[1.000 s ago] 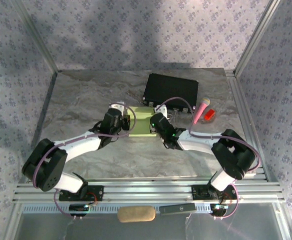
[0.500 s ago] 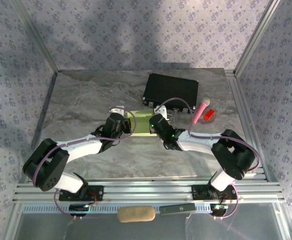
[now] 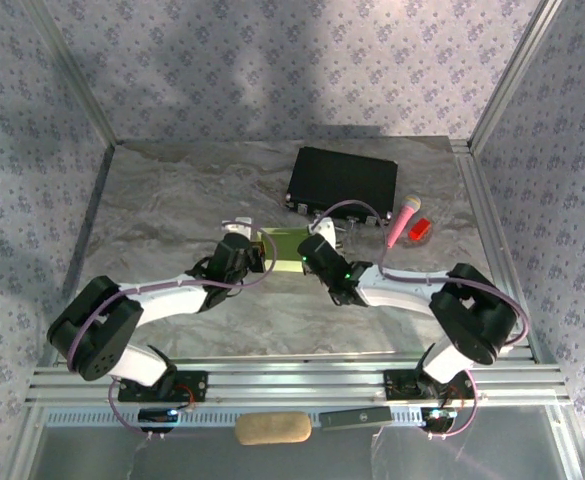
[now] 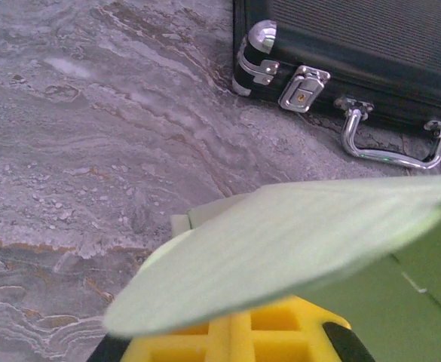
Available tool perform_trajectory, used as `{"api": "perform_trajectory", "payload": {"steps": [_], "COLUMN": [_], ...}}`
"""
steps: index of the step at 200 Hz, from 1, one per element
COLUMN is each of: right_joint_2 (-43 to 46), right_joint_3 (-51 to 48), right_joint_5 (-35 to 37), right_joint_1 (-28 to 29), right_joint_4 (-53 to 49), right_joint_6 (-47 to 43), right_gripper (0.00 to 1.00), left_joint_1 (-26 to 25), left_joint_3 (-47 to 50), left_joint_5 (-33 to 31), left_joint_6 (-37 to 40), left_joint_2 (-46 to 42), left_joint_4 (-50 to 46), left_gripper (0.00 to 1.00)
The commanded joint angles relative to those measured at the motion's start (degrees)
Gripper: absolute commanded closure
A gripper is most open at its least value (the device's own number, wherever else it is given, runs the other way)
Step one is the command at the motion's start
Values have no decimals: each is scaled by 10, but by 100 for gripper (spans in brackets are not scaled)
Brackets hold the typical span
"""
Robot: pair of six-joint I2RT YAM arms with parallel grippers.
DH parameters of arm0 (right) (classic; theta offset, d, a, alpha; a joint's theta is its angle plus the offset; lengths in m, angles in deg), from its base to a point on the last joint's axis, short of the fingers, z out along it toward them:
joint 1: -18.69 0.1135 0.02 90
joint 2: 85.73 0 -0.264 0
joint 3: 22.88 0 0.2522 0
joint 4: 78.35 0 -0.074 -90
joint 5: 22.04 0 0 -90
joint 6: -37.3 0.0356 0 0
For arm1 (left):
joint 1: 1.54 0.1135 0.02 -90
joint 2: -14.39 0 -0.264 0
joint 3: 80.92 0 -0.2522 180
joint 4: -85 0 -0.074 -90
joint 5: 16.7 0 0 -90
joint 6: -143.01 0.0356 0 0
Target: Fold the paper box
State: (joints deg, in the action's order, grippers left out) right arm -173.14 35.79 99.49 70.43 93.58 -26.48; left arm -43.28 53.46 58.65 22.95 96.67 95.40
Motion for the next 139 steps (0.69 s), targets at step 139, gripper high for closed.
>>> {"api": "perform_trajectory", "payload": {"steps": [139], "right_joint_2": [339], "right_joint_3": [-63], "right_joint_5": [-13], "right_joint_1": [68], "right_joint_4": [-226], "right_joint_6": [381], "right_gripper": [56], "left_joint_1": [-72], "left_joint_3": [-25], "left_joint_5": [-107], "left_joint_6": [3], "left_joint_2": [26], "left_joint_4": [-63], "left_gripper": [100]}}
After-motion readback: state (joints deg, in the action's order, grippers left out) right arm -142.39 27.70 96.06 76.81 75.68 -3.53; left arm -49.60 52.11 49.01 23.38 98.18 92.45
